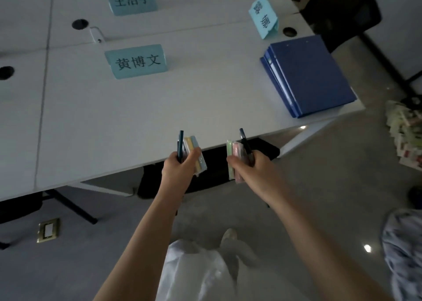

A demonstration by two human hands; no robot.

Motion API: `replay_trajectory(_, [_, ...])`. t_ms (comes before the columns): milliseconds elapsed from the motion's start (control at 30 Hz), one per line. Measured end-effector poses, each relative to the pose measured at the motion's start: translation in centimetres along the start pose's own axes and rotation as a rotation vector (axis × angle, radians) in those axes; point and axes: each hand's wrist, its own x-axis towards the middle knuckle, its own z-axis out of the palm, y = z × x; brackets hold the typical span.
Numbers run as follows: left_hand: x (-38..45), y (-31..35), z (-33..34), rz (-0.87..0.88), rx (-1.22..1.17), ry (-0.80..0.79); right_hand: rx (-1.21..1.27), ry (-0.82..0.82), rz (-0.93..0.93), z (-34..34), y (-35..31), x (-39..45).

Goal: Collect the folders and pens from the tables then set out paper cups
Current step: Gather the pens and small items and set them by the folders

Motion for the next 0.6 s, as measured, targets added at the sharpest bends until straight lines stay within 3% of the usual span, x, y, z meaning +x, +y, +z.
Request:
replay_trajectory(233, [2.5,3.3,10.7,-0.016,0.093,-0.044,0.024,-0.005,0.033,-8.6,2.3,6.6])
replay_trajectory(600, [15.2,9.1,19.8,-0.086,0.321,-0.016,-0.08,-0.081,0.157,-13.9,0.1,22.9])
